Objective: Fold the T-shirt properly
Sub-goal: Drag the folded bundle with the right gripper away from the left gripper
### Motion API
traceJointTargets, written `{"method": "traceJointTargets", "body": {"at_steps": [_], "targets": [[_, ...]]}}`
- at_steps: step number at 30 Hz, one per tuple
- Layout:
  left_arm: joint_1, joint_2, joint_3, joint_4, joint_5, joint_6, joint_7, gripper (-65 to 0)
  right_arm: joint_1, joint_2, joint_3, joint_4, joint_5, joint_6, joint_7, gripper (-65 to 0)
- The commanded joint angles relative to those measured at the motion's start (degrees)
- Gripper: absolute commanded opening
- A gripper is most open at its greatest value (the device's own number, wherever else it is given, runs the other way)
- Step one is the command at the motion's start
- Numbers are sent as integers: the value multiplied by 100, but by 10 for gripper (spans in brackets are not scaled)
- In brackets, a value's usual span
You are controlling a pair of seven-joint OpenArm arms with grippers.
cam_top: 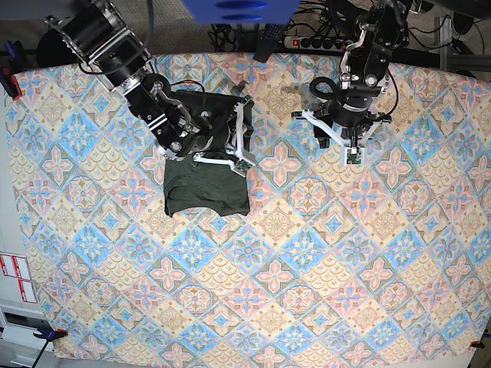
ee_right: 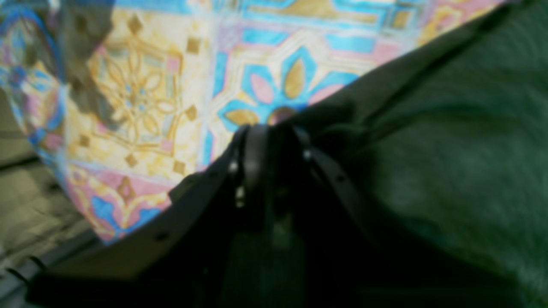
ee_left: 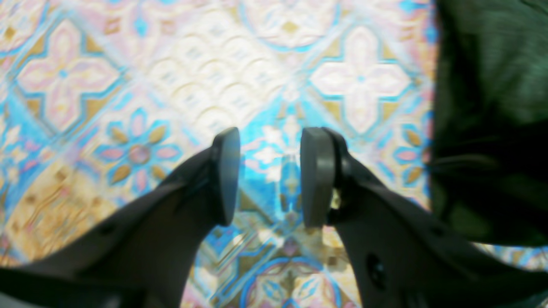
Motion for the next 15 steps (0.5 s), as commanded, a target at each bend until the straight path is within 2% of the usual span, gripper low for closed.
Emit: {"method": "traceJointTargets", "body": {"at_steps": [1,10,15], "targets": [[-5,-11,-1,199,12,-28,-106,-432,71,215,145,-89,-365,-188,-243,-564],[56,-28,25,401,12,-28,-89,-432,80,874,232,-265,-365,-188,82,-564],[65,-28,34,410,3,-28,-89,-432,80,980,865,-274,-365,-188,118,-564]]}}
